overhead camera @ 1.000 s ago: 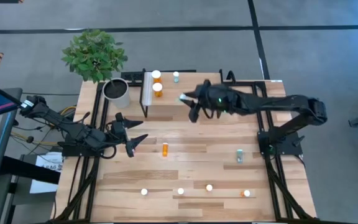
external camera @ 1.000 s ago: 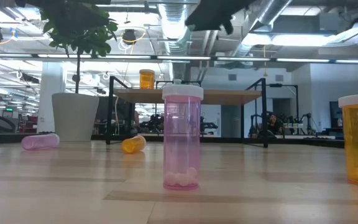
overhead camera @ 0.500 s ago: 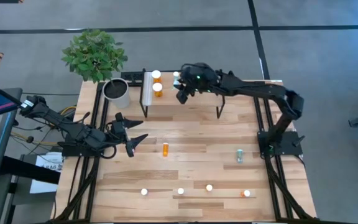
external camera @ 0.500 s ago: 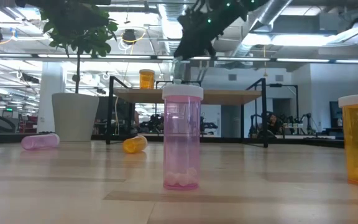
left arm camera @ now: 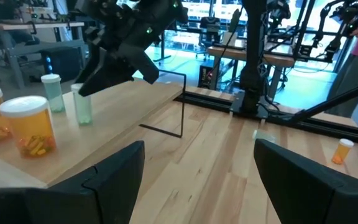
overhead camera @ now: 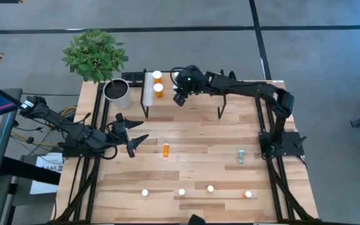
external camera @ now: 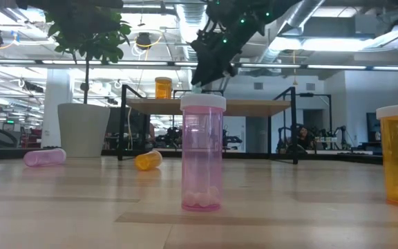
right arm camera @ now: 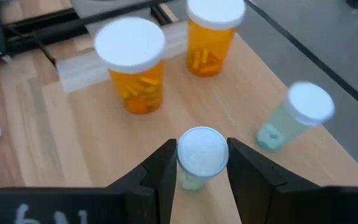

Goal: Pick and place medicine bottles onto shelf by color
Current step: Put the left green pill bottle on the shelf aligned with the other green pill bottle

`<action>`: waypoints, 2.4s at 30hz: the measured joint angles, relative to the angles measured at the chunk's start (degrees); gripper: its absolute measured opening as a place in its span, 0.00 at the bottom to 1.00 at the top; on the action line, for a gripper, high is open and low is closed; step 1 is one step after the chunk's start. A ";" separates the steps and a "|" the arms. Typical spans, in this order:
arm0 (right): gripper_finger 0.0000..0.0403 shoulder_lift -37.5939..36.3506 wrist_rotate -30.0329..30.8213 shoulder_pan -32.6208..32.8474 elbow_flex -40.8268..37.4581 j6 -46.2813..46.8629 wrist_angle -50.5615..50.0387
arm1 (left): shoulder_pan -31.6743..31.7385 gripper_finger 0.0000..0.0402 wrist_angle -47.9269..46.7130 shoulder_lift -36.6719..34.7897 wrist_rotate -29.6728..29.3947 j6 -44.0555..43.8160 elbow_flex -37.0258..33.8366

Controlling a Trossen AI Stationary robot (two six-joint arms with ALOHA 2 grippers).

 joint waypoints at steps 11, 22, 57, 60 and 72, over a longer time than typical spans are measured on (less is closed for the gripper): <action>0.37 -0.19 1.29 -1.01 0.00 0.02 -0.29 | 0.00 0.72 0.10 -0.01 -0.30 -0.20 0.00; 0.37 -0.10 1.44 -1.12 -0.11 0.20 2.12 | 0.00 0.72 0.10 0.00 -0.30 -0.20 0.00; 0.38 -0.10 1.24 -1.45 -0.11 5.63 2.60 | 0.00 0.72 0.12 0.00 -0.26 -0.20 0.00; 0.38 -0.10 1.27 -1.45 -0.11 5.60 2.62 | 0.00 0.72 0.12 0.00 -0.26 -0.20 0.00; 0.38 1.17 1.23 -0.62 -0.13 0.32 2.65 | 0.00 0.72 0.16 0.00 -0.26 -0.20 0.00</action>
